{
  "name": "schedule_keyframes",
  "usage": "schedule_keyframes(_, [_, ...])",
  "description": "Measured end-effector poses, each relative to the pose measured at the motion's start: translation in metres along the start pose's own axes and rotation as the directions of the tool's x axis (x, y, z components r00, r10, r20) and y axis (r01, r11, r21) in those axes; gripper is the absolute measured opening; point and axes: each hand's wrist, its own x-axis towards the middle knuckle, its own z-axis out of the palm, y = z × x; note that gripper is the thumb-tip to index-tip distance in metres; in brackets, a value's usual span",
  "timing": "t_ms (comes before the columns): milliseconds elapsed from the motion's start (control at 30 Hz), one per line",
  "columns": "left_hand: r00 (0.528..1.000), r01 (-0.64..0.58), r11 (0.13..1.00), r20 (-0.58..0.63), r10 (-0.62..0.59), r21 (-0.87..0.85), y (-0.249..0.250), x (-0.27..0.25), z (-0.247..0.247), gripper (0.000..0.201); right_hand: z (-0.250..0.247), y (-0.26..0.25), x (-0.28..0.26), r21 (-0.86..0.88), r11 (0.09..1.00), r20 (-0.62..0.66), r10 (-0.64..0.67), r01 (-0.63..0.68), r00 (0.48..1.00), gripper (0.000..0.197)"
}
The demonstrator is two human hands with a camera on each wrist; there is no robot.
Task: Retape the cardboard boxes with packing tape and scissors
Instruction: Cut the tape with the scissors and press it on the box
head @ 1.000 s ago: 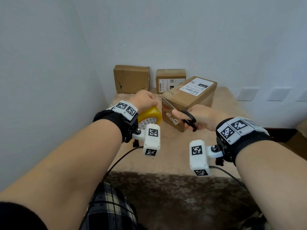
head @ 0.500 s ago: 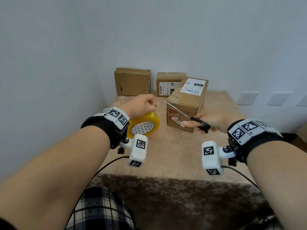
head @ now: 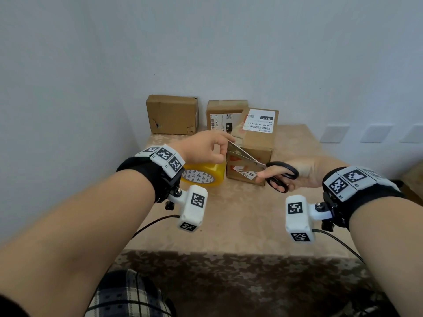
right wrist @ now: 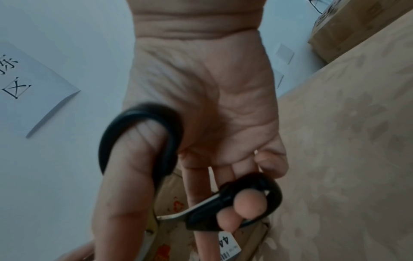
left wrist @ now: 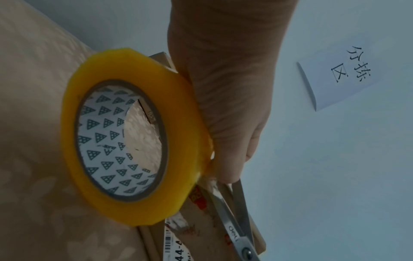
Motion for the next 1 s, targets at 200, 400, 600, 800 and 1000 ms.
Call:
schedule_keyframes(200, [0.997, 0.050, 0.999, 0.054, -0.049, -0.012, 0.009, 0.000, 0.000, 0.017, -0.004, 0.005, -0.005, 0.008, 1.000, 0.052, 0.007, -0.008, 0.999, 0.060])
schedule_keyframes(400, [0.992, 0.085, 0.996, 0.101, -0.081, -0.035, 0.007, -0.004, -0.001, 0.022, 0.004, 0.017, -0.004, 0.075, 0.997, 0.104, 0.008, -0.016, 0.995, 0.070])
schedule_keyframes(600, [0.991, 0.099, 0.995, 0.090, -0.096, -0.027, 0.004, -0.005, 0.001, 0.020, 0.004, 0.026, 0.001, 0.027, 0.985, 0.246, 0.161, -0.173, 0.956, 0.116])
schedule_keyframes(800, [0.993, 0.105, 0.992, 0.070, -0.100, -0.076, 0.014, -0.008, -0.002, 0.010, 0.007, 0.035, -0.003, -0.120, 0.979, 0.021, 0.170, -0.167, 0.985, 0.076])
schedule_keyframes(1000, [0.994, 0.088, 0.994, -0.061, -0.092, -0.072, 0.003, -0.010, -0.001, 0.013, 0.011, -0.001, -0.001, -0.704, 0.694, -0.231, -0.024, -0.150, 0.973, 0.062])
